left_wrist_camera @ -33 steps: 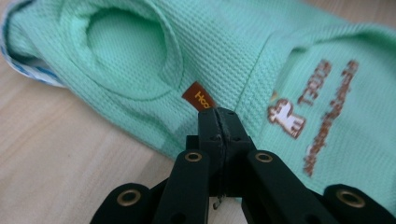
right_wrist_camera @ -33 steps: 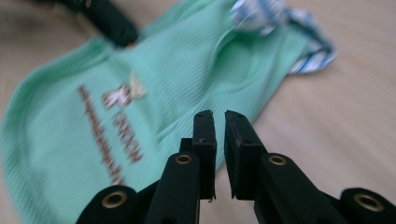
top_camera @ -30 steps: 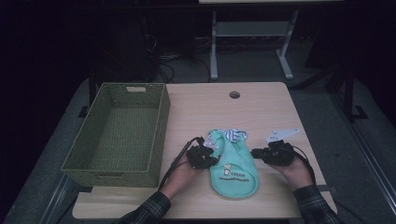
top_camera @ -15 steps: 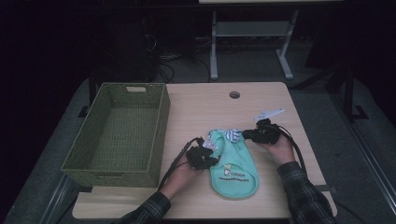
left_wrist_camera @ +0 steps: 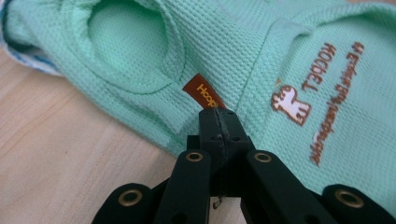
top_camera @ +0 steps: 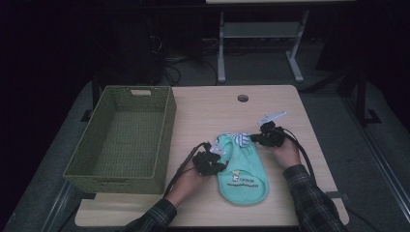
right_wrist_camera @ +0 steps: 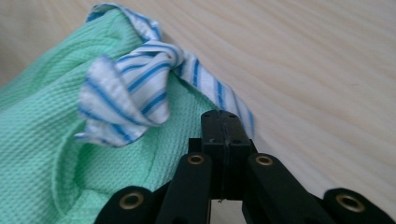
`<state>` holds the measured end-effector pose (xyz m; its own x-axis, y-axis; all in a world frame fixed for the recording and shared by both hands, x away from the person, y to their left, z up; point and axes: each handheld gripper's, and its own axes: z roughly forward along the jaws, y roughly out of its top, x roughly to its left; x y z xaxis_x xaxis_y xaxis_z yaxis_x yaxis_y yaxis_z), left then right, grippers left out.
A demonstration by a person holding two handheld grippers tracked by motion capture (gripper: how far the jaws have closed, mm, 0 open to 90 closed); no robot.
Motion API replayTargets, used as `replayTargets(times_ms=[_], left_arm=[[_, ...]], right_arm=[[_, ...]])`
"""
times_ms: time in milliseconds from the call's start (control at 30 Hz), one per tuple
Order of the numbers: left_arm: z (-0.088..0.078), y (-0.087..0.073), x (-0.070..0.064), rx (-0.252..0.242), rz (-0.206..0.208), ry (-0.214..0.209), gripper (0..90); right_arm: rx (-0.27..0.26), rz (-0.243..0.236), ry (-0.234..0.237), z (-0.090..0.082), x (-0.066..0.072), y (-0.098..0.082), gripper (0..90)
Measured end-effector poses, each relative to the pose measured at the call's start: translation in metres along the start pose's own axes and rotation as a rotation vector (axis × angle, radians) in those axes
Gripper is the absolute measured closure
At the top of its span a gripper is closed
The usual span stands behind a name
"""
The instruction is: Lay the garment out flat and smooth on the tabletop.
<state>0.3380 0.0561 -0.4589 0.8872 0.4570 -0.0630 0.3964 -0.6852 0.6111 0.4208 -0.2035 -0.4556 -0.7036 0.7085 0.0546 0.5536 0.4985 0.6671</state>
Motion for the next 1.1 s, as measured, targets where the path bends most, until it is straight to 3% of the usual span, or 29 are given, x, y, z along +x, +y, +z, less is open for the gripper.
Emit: replayTargets(times_ms=[133, 233, 300, 433, 600, 733, 1100], left_arm=[[0.000, 0.000, 0.000, 0.000, 0.002, 0.002, 89.6], [0.000, 0.000, 0.000, 0.001, 0.004, -0.003, 89.6], [0.000, 0.000, 0.001, -0.002, 0.004, -0.003, 89.5], [0.002, 0.003, 0.004, -0.003, 0.001, 0.012, 88.1], [-0.001, 0.004, 0.011, -0.014, -0.023, 0.010, 79.6], [-0.005, 0.006, 0.014, -0.025, -0.031, 0.020, 72.5], [-0.015, 0.018, 0.035, -0.047, -0.054, 0.027, 54.5]], right_arm=[[0.011, -0.009, -0.049, -0.001, -0.011, -0.001, 90.0], [0.027, 0.013, -0.048, 0.004, -0.018, -0.008, 90.0], [0.009, 0.031, -0.034, 0.004, -0.020, -0.010, 90.0], [-0.012, 0.021, -0.030, 0.000, -0.017, -0.012, 89.6], [-0.076, 0.033, -0.001, -0.018, -0.010, -0.014, 85.3], [-0.090, 0.024, 0.006, -0.028, -0.008, -0.014, 83.2], [-0.119, 0.045, 0.026, -0.035, -0.008, -0.011, 75.1]])
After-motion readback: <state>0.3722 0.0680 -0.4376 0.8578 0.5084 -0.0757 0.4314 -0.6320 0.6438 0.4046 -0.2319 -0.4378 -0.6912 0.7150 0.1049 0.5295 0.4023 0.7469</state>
